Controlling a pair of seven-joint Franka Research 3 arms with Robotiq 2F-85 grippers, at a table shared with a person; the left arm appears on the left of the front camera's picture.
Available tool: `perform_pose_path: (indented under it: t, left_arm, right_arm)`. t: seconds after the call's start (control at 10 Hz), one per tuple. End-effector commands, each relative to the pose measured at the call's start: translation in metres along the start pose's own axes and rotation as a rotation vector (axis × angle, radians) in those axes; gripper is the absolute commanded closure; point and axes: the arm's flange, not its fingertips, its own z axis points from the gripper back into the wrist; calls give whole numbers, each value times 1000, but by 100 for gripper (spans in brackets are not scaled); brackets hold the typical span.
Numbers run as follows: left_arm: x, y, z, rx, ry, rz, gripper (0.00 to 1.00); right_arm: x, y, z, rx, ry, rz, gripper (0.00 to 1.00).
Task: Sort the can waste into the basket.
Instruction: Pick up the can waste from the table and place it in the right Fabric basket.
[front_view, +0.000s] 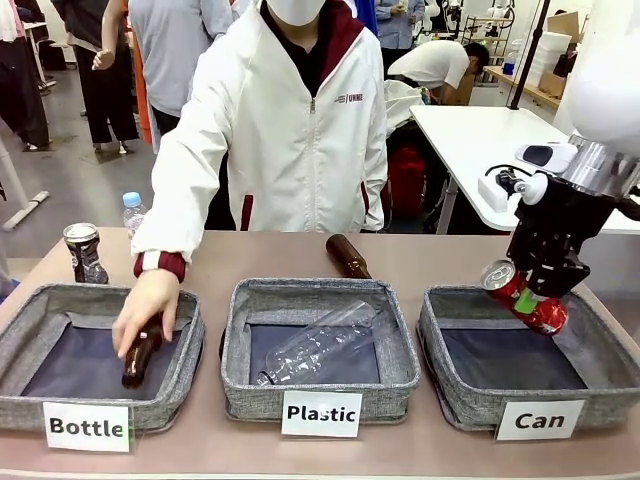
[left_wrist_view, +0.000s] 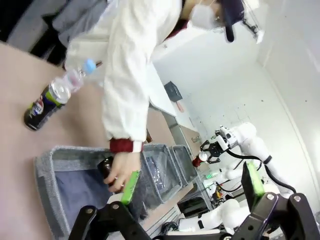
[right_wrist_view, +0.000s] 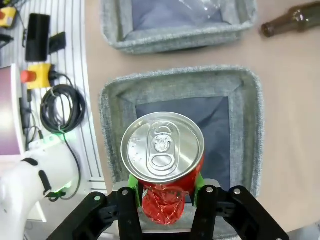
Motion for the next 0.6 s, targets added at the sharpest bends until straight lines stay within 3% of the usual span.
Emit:
perform_pose_path:
  t: [0.0, 0.2, 0.3, 0.4, 0.5]
  left_arm:
    - [17, -49, 47, 28, -17, -94, 0]
    - [14, -60, 56, 17, -45, -106, 0]
    - [11, -61, 48, 11, -61, -102, 0]
    - [9, -64, 42, -1, -70, -93, 0]
    - [7, -67, 38, -12, -80, -90, 0]
  right_arm:
    - [2, -9, 1, -9, 32, -33, 100]
    - [-2, -12, 0, -13, 53, -52, 100]
    - [-2, -13, -2, -8, 56, -57, 17]
    - [-2, -14, -3, 5, 74, -48, 0]
    - [-3, -14, -3, 10, 81, -54, 0]
